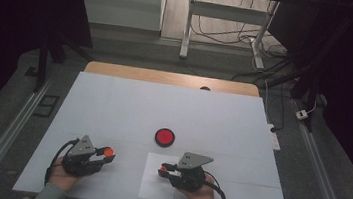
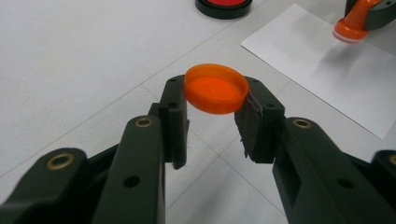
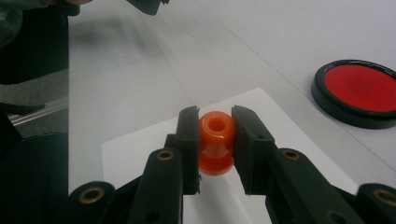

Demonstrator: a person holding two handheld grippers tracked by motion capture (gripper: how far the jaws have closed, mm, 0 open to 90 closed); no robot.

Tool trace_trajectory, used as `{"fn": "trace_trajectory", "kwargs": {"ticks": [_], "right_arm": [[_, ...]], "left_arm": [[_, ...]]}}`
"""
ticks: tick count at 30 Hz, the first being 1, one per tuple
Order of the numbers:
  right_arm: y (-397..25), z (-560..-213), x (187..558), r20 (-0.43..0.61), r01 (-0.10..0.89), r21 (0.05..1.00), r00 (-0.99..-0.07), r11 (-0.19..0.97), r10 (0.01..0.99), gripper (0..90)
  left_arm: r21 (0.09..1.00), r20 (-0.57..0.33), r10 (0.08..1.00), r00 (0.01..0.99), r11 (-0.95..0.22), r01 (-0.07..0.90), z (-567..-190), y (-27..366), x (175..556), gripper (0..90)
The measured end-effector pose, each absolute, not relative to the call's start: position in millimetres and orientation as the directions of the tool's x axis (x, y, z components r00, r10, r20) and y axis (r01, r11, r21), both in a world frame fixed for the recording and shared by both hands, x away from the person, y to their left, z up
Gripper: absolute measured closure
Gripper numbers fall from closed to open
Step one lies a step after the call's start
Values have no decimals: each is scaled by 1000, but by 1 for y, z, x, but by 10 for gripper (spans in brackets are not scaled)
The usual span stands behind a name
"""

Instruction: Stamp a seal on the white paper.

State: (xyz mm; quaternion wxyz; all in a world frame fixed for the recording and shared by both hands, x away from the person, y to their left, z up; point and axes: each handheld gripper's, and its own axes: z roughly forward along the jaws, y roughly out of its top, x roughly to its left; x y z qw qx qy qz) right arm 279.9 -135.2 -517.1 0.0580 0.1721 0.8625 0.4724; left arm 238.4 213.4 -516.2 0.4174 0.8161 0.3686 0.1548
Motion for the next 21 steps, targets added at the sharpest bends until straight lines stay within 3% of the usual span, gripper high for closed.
{"fn": "trace_trajectory", "kwargs": {"ticks": [21], "right_arm": [[-130,-525,282,43,237,817,-934,525,356,720]], "left_arm": [[795,-56,730,681,-380,473,-516,214,239,646]]}}
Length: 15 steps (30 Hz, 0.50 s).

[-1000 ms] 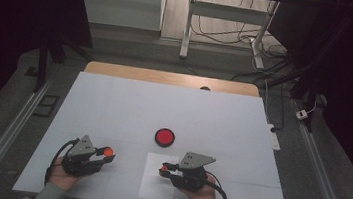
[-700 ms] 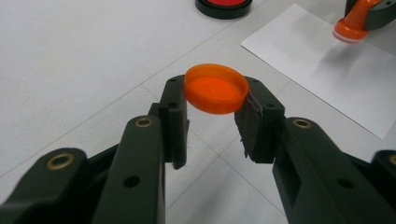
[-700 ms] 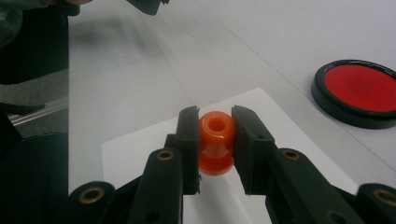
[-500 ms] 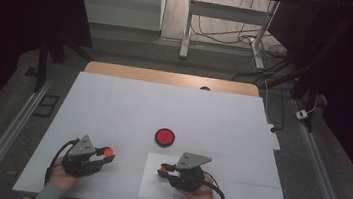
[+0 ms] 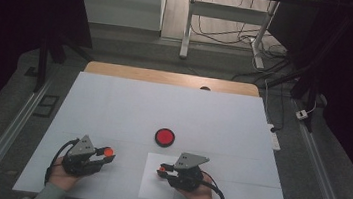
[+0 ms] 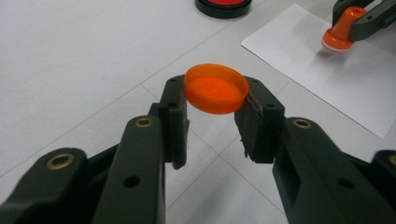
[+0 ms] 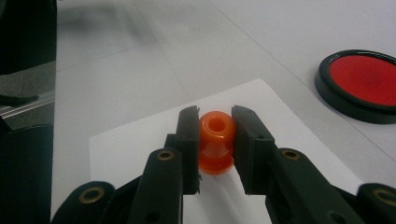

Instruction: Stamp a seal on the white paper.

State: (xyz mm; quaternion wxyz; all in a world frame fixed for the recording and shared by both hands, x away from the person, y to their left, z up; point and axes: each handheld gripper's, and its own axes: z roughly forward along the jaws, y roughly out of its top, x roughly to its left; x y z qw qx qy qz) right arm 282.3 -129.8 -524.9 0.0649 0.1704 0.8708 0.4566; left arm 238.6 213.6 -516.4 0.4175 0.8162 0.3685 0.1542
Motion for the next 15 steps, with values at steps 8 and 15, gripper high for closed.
{"fn": "trace_trajectory", "kwargs": {"ticks": [8,15], "right_arm": [[-128,-527,284,33,234,812,-933,534,357,720],[-126,-530,284,23,228,809,-933,541,359,720]], "left_arm": [[795,-57,730,681,-380,473,-517,213,239,646],[795,-56,730,681,-380,473,-517,214,239,646]]}}
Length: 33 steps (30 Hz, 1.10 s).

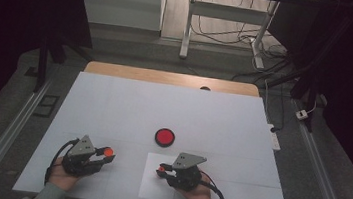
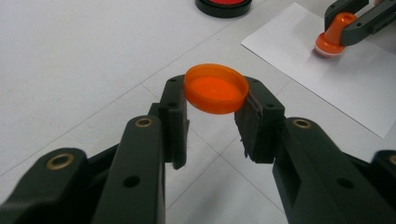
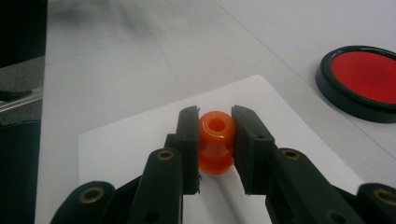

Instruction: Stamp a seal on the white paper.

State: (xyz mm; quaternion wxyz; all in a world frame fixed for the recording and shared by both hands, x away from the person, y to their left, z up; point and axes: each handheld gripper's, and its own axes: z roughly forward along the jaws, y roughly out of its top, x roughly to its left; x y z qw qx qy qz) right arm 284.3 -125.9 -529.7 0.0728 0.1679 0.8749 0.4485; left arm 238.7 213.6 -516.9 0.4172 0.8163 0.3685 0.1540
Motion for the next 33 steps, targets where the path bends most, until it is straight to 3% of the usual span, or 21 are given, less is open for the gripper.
{"fn": "trace_trajectory", "kwargs": {"ticks": [33], "right_arm": [[-125,-536,282,-8,206,807,-933,553,359,724]], "left_arm": [[795,-54,730,681,-381,472,-516,212,237,646]]}}
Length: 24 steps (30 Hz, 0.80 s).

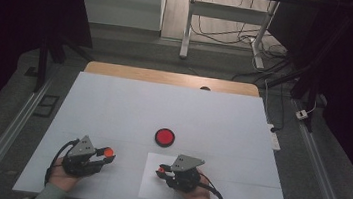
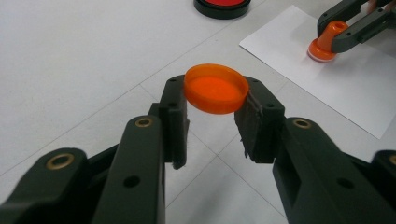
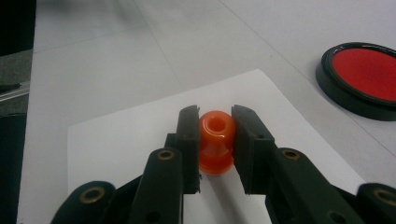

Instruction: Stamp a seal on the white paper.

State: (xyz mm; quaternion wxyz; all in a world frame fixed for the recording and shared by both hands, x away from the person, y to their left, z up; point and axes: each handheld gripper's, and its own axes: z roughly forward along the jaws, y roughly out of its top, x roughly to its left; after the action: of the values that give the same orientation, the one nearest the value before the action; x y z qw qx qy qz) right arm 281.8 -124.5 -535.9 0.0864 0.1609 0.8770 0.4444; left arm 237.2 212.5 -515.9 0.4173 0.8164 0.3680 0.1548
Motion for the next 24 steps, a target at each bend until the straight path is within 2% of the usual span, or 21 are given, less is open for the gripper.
{"fn": "trace_trajectory", "kwargs": {"ticks": [24], "right_arm": [[-124,-536,280,-20,203,804,-930,559,366,726]], "left_arm": [[801,-55,733,679,-374,468,-514,212,236,646]]}}
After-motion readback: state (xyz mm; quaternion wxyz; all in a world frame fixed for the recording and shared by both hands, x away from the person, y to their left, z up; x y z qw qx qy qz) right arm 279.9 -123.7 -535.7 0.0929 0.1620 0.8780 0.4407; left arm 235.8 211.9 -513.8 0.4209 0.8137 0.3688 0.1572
